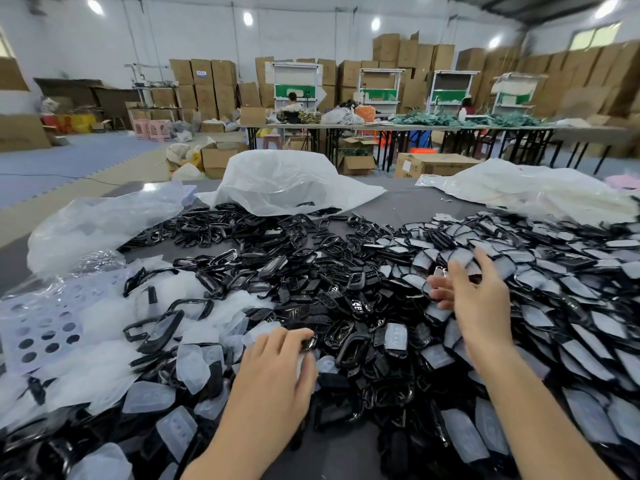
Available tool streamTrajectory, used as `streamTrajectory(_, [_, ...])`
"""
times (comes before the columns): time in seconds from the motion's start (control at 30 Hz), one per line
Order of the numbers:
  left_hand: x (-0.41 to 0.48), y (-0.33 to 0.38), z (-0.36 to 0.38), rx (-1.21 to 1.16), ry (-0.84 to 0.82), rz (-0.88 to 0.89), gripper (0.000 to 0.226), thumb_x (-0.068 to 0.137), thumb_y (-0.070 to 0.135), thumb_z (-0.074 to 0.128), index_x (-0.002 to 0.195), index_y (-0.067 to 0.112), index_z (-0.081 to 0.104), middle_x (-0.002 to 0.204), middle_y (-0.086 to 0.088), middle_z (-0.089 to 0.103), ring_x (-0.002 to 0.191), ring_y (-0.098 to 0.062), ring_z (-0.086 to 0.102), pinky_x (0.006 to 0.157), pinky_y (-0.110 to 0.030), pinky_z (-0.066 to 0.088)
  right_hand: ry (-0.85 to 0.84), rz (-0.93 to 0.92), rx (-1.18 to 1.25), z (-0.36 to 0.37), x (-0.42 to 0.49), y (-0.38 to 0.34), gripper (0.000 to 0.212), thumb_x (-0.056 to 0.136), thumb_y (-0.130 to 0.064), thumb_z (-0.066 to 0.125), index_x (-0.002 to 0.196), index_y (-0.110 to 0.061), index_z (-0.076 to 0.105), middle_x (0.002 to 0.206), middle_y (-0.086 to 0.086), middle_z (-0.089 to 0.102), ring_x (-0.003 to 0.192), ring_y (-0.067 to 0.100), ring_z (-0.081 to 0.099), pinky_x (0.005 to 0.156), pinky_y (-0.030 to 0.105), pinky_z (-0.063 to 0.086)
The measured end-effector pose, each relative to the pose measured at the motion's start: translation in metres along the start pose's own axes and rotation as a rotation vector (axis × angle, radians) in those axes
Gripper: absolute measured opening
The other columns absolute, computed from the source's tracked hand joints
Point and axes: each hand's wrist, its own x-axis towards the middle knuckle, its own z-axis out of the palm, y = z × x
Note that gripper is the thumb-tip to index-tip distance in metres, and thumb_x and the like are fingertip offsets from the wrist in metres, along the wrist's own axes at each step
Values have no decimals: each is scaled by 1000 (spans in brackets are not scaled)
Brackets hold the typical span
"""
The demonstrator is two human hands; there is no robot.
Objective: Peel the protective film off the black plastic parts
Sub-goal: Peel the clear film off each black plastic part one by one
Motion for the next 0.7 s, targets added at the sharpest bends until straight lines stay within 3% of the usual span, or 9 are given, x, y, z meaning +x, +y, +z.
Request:
streamTrajectory(0.1, [2, -7, 4, 126, -37, -23, 33, 94, 37, 57, 125, 30, 64, 132, 2, 57, 124, -23, 51, 101, -41, 45, -182, -111, -140, 26, -29, 1, 32, 104, -28, 51, 135, -35, 51, 88, -6, 75, 66, 10, 70, 52, 22, 53])
streamTrajectory(0.17, [2, -12, 6, 114, -114, -79, 36, 98, 41, 50, 132, 36, 59, 145, 2, 48, 135, -22, 42, 111, -40, 35, -333, -220, -339, 49, -53, 7, 25, 102, -32, 52, 124, -41, 59, 92, -12, 72, 77, 6, 67, 65, 24, 55])
streamTrajectory(0.23, [2, -16, 9, 107, -109, -72, 34, 98, 41, 51, 131, 37, 59, 142, 4, 49, 131, -22, 44, 110, -38, 35, -473, -322, -493, 71, -76, 18, 26, 101, -31, 53, 125, -36, 63, 102, -15, 68, 89, 3, 62, 82, 20, 51])
streamTrajectory(0.3, [3, -16, 10, 85, -89, -69, 28, 96, 37, 54, 123, 36, 62, 133, 8, 52, 121, -19, 50, 103, -37, 39, -553, -402, -687, 87, -91, 31, 30, 102, -34, 51, 130, -30, 62, 116, -10, 63, 107, 10, 57, 98, 28, 44])
streamTrajectory(0.4, [6, -19, 12, 22, -78, -71, 23, 97, 33, 52, 117, 36, 63, 120, 15, 51, 111, -11, 50, 95, -31, 36, -561, -470, -912, 92, -95, 43, 34, 104, -44, 41, 132, -34, 59, 126, -12, 60, 116, 15, 51, 100, 33, 38])
streamTrajectory(0.5, [9, -21, 13, -62, -36, -83, 20, 97, 23, 55, 110, 33, 66, 109, 19, 55, 103, -6, 53, 90, -27, 36, -612, -496, -885, 87, -94, 46, 32, 103, -45, 42, 131, -38, 58, 125, -17, 57, 116, 11, 47, 98, 30, 35])
streamTrajectory(0.6, [12, -22, 9, -197, 23, -90, 29, 94, 5, 59, 103, 31, 68, 100, 24, 61, 96, 3, 57, 86, -21, 45, -633, -483, -840, 84, -95, 48, 21, 100, -45, 51, 119, -41, 59, 117, -22, 57, 113, 6, 45, 97, 28, 33])
streamTrajectory(0.7, [12, -19, 2, -274, 98, -90, 26, 97, 13, 58, 111, 33, 68, 103, 27, 63, 100, 9, 58, 85, -11, 44, -606, -418, -655, 84, -95, 47, 6, 98, -39, 56, 103, -39, 60, 103, -23, 60, 104, -3, 45, 92, 22, 37])
